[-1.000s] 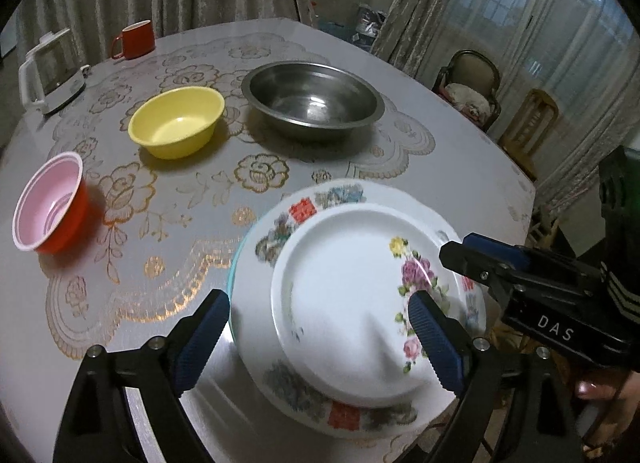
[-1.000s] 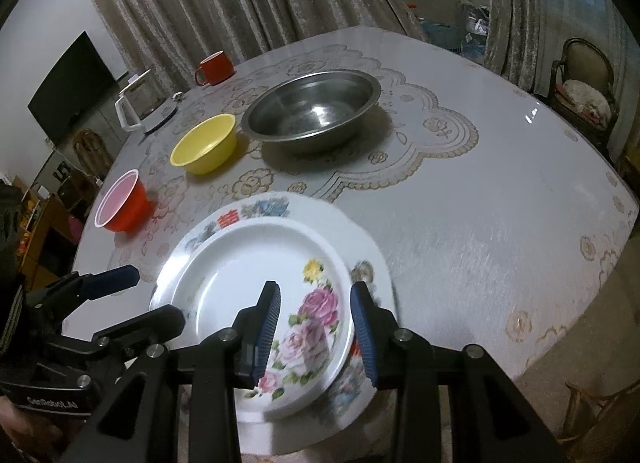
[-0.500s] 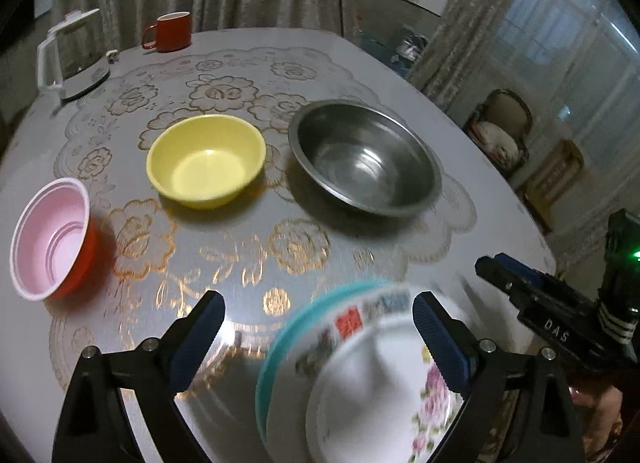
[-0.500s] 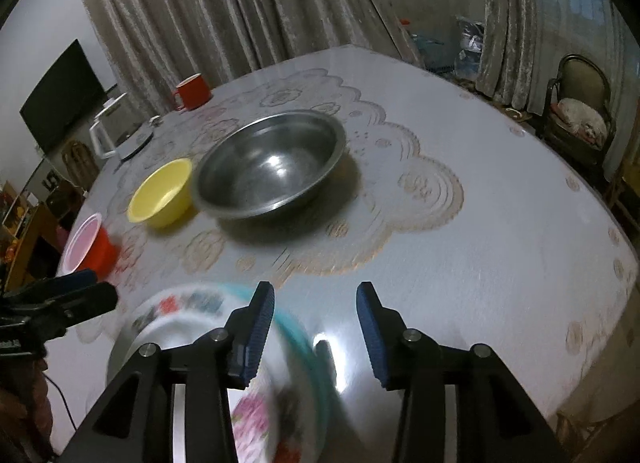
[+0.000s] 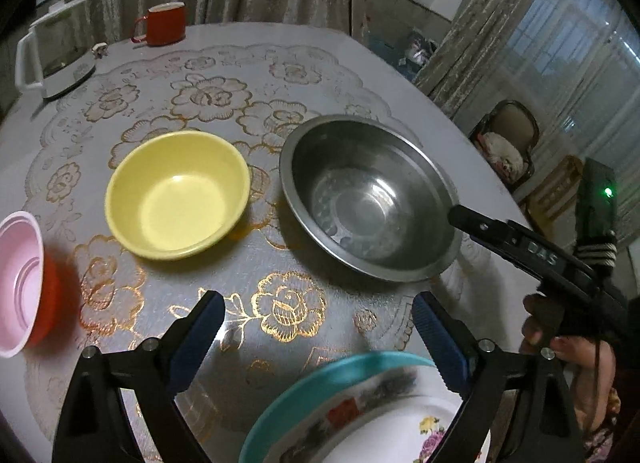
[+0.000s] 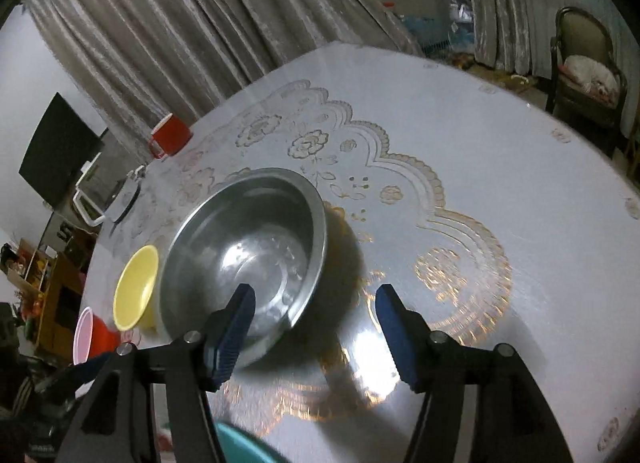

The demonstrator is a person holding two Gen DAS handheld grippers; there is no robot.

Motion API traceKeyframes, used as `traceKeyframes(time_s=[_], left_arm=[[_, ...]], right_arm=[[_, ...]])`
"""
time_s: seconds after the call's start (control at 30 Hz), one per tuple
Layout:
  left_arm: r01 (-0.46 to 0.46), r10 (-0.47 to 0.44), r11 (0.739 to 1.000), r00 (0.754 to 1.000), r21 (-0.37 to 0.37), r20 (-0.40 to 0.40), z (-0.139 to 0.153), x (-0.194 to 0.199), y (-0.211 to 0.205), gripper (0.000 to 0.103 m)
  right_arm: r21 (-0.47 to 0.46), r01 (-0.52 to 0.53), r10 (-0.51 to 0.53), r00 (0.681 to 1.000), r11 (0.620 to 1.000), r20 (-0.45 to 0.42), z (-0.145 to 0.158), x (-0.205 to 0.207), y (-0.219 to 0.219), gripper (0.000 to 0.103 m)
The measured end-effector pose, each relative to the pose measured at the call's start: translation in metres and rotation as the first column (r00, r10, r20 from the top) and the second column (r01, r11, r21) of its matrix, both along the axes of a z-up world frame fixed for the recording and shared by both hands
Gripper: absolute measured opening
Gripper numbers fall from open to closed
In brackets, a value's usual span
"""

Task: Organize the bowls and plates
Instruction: 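Move both grippers to the steel basin rim and grasp it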

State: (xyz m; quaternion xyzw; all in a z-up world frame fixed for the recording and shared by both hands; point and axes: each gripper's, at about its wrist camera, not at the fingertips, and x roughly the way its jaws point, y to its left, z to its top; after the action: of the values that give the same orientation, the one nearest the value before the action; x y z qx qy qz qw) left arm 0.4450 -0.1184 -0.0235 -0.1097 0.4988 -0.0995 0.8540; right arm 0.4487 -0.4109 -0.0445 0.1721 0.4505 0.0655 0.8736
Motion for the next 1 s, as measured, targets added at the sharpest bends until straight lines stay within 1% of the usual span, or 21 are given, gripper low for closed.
traceKeyframes(time_s=[0.07,0.1,0.13,0.17,0.2,0.23,0.3,0.33,0.5,0.57,0.63,0.73,0.8,0.83,0.87,0.93,1.0], left_arm=[[0.006,-0.006,1.0,1.0,0.002,-0.006,-0.003,0.004,-0.002,0.094],[0.008,-0.008,1.0,1.0,0.006,-0.009,-0.004,0.007,-0.004,0.094],[0.01,-0.01,1.0,1.0,0.008,-0.01,-0.005,0.009,-0.005,0.094],[0.016,-0.016,1.0,1.0,0.01,-0.012,-0.007,0.013,-0.007,0.092],[0.019,-0.019,1.0,1.0,0.013,-0.014,-0.008,0.015,-0.008,0.09],[0.025,-0.024,1.0,1.0,0.016,-0.017,-0.009,0.017,-0.01,0.089],[0.039,-0.038,0.999,0.999,0.008,-0.02,-0.012,0.025,-0.013,0.08],[0.04,-0.04,0.999,0.999,0.007,-0.021,-0.013,0.027,-0.014,0.077],[0.062,-0.062,0.998,0.998,0.005,-0.025,-0.019,0.041,-0.017,0.07],[0.068,-0.068,0.998,0.997,0.005,-0.04,-0.022,0.044,-0.019,0.067],[0.09,-0.09,0.996,0.994,0.009,-0.058,-0.026,0.046,-0.024,0.063],[0.123,-0.122,0.992,0.992,0.027,-0.045,-0.027,0.045,-0.032,0.05],[0.142,-0.141,0.989,0.99,0.044,-0.016,-0.025,0.041,-0.037,0.031],[0.153,-0.153,0.987,0.988,0.056,-0.003,-0.024,0.039,-0.039,0.029],[0.158,-0.159,0.985,0.987,0.066,0.005,-0.023,0.039,-0.041,0.03],[0.152,-0.153,0.988,0.988,0.039,0.004,-0.025,0.038,-0.039,0.029],[0.152,-0.152,0.988,0.988,0.015,0.001,-0.027,0.036,-0.036,0.029]], right_arm=[[-0.006,0.001,-0.001,1.0,1.0,-0.018,-0.007,0.009,0.001,0.062],[-0.008,-0.008,0.008,1.0,1.0,-0.022,-0.01,0.012,0.003,0.058],[-0.012,-0.016,0.016,1.0,1.0,-0.024,-0.013,0.013,0.004,0.047],[-0.013,-0.023,0.022,0.999,1.0,-0.027,-0.015,0.013,0.005,0.039],[-0.006,-0.029,0.029,0.999,1.0,-0.028,-0.018,0.014,0.005,0.039],[0.02,-0.031,0.031,0.999,0.999,-0.021,-0.02,0.015,0.003,0.038],[0.046,-0.036,0.036,0.999,0.998,-0.014,-0.022,0.014,0.001,0.036],[0.052,-0.038,0.039,0.999,0.998,-0.012,-0.022,0.013,-0.001,0.036],[0.021,-0.045,0.046,0.999,0.999,-0.005,-0.025,0.007,-0.002,0.027],[0.014,-0.046,0.046,0.999,0.999,-0.008,-0.026,0.005,-0.001,0.022],[0.014,-0.045,0.045,0.999,0.999,-0.01,-0.029,0.004,-0.001,0.02],[0.026,-0.046,0.047,0.999,0.999,-0.009,-0.031,0.001,-0.002,0.019],[0.018,-0.055,0.055,0.998,0.998,-0.002,-0.029,-0.003,0.0,0.017],[0.008,-0.056,0.056,0.998,0.998,0.006,-0.027,-0.004,0.001,0.017],[0.002,-0.057,0.057,0.998,0.998,0.013,-0.026,-0.008,0.002,0.017],[-0.015,-0.052,0.052,0.998,0.999,0.021,-0.021,-0.015,0.004,0.017],[0.003,-0.046,0.046,0.999,0.999,0.018,-0.021,-0.02,0.002,0.017]])
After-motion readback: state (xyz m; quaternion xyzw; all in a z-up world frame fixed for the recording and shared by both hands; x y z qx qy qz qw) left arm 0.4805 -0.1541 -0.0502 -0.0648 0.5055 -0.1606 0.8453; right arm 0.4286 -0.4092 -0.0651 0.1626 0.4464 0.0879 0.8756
